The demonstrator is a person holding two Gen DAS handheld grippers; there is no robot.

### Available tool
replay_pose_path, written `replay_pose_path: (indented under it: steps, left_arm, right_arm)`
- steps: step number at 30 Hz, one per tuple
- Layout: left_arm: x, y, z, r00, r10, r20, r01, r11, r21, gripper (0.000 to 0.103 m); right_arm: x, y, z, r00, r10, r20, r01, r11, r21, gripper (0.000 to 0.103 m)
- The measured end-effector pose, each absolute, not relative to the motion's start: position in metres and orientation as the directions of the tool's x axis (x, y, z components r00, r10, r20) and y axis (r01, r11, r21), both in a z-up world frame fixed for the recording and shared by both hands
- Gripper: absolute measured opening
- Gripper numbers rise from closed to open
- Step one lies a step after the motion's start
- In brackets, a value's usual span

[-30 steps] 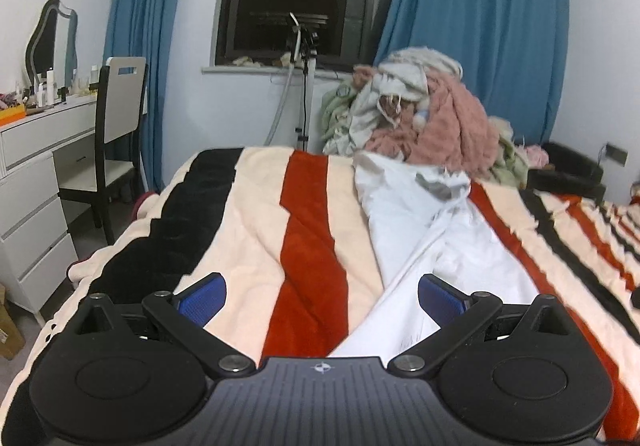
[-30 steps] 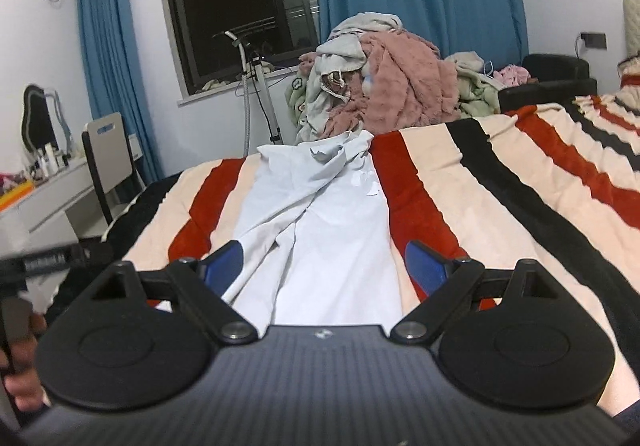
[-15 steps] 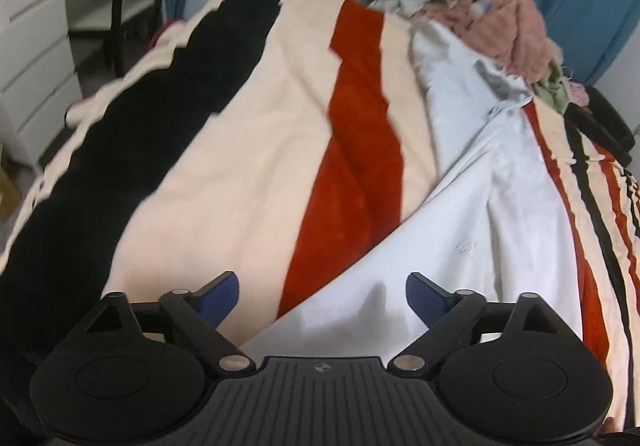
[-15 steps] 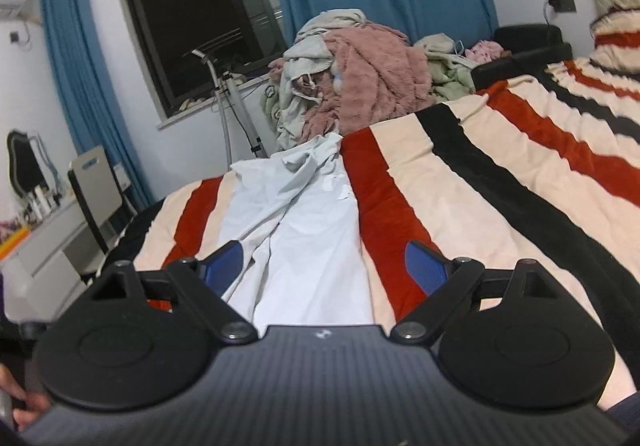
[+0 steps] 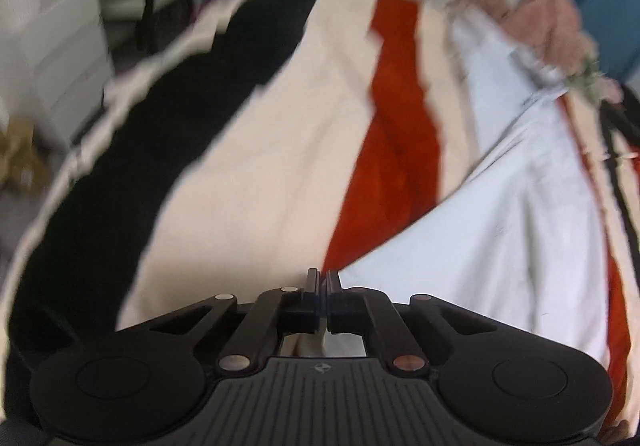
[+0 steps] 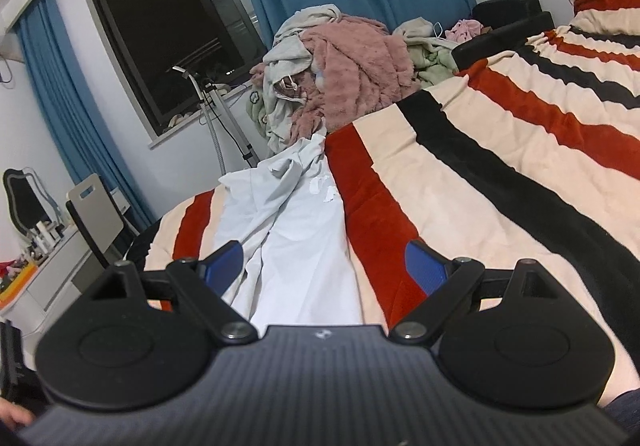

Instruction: Fold clothes

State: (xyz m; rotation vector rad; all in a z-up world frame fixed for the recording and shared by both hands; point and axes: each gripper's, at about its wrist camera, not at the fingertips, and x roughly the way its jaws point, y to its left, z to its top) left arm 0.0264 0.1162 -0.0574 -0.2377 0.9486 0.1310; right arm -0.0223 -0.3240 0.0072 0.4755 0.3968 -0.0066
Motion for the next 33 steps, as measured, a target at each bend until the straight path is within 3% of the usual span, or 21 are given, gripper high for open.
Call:
replay_pose_path:
  steps: [4,8,12,18,22,23,27,31,32,33]
  left_arm:
    - [-0.014,0.084,-0.018,0.732,-0.012,-0.682,-0.072,0.993,-0.095,0.002]
    - [-0.063,0.038,0.009,0.802,-0.175,-0.57,0.128,0.984,-0.123,0.002]
    - [-0.092,-0.015,0.013,0.78,-0.336,-0.528,0.304,0.941,-0.151,0.002]
    - [-0.075,-0.076,-0.045,0.606,-0.436,-0.666,0.394,0.891,-0.225,0.002]
    - [-0.05,-0.08,-0.075,0.491,-0.456,-0.742,0.356,0.882,-0.307,0.006]
    - [-0.046,-0.077,-0.078,0.467,-0.469,-0.75,0.344,0.877,-0.334,0.012]
    - [-0.039,-0.052,-0.067,0.457,-0.531,-0.714,0.318,0.847,-0.427,0.052]
    - [-0.026,-0.01,-0.057,0.513,-0.528,-0.677,0.217,0.843,-0.493,0.069]
    - [-0.018,0.001,-0.058,0.53,-0.518,-0.671,0.176,0.841,-0.511,0.077]
    - [-0.011,0.012,-0.059,0.546,-0.508,-0.666,0.134,0.838,-0.529,0.083]
  right_arm:
    - [-0.025,-0.327,0.011,0.929,0.084,-0.36,0.091,0.892,0.443,0.089]
    - [-0.027,-0.332,0.016,0.935,0.111,-0.338,0.06,0.887,0.457,0.089]
    - [-0.024,-0.336,0.015,0.927,0.122,-0.354,0.063,0.88,0.471,0.089]
    - [-0.014,-0.342,0.004,0.899,0.164,-0.406,0.075,0.855,0.513,0.089]
    - [-0.004,-0.342,-0.009,0.856,0.229,-0.464,0.075,0.833,0.548,0.089]
    - [-0.002,-0.342,-0.012,0.843,0.245,-0.478,0.076,0.828,0.556,0.089]
    - [0.003,-0.342,-0.028,0.805,0.279,-0.524,0.12,0.788,0.604,0.089]
    - [0.008,-0.34,-0.047,0.758,0.331,-0.561,0.168,0.733,0.659,0.089]
    - [0.008,-0.339,-0.051,0.749,0.323,-0.578,0.19,0.731,0.656,0.088]
    - [0.01,-0.338,-0.053,0.743,0.309,-0.593,0.206,0.737,0.643,0.074]
